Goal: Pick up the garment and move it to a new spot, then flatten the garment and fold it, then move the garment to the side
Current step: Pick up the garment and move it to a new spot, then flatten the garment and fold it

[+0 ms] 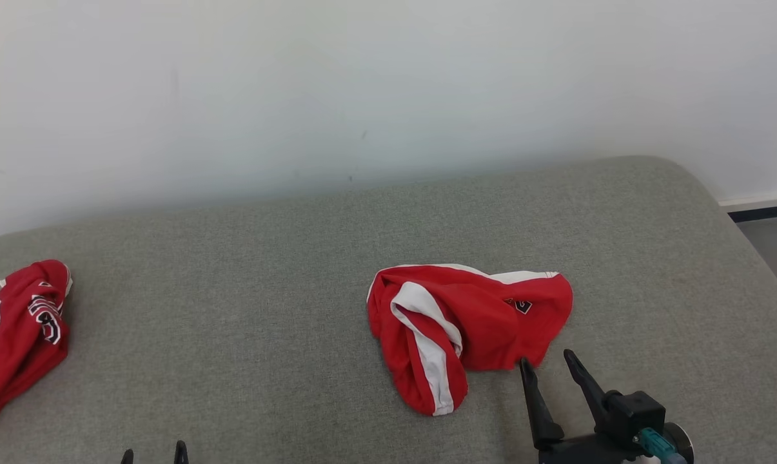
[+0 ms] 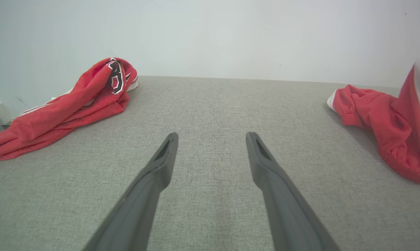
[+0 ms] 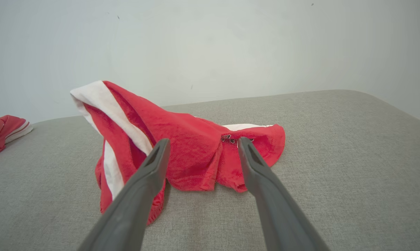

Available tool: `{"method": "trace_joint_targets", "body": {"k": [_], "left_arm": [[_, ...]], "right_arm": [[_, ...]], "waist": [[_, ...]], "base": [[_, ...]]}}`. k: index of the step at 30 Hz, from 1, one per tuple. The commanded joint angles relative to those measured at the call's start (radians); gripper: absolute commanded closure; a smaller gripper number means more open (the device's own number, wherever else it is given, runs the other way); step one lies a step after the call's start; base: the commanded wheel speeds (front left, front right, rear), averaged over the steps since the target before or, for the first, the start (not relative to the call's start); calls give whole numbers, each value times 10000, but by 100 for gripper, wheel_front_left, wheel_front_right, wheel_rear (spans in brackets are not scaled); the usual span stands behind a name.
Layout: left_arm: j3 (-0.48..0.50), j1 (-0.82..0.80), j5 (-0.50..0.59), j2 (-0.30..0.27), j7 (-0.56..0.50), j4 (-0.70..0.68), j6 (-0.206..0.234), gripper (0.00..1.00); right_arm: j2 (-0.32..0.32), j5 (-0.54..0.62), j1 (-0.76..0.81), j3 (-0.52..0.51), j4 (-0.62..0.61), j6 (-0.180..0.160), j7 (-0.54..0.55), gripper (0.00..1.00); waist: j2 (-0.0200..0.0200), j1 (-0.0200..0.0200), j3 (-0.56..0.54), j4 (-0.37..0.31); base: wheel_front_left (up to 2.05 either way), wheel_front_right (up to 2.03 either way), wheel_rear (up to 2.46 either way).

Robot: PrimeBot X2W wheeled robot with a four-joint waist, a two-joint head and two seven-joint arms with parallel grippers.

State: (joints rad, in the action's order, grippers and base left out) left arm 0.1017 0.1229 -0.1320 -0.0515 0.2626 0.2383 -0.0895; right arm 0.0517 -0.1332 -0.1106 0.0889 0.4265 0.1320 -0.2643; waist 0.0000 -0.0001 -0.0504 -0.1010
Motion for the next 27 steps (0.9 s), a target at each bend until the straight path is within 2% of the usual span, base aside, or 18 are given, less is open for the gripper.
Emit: {"method": "trace_joint_targets", "body": {"k": [1,12,27], "left_arm": [[43,211,-154,14,34,-34,67,0],[-148,473,-374,17,34,-114,188,0],[-377,105,-464,15,34,80,-49,0]], "right_arm": [[-19,50,144,23,-35,-25,-1,0],[-20,26,200,112,115,-25,0,0],[-20,126,141,66,59,-25,0,0]], "waist": [[0,1,-57,66],[0,1,-94,143],[0,1,171,162]], "base": [[0,0,0],[0,0,0],[0,0,0]]}}
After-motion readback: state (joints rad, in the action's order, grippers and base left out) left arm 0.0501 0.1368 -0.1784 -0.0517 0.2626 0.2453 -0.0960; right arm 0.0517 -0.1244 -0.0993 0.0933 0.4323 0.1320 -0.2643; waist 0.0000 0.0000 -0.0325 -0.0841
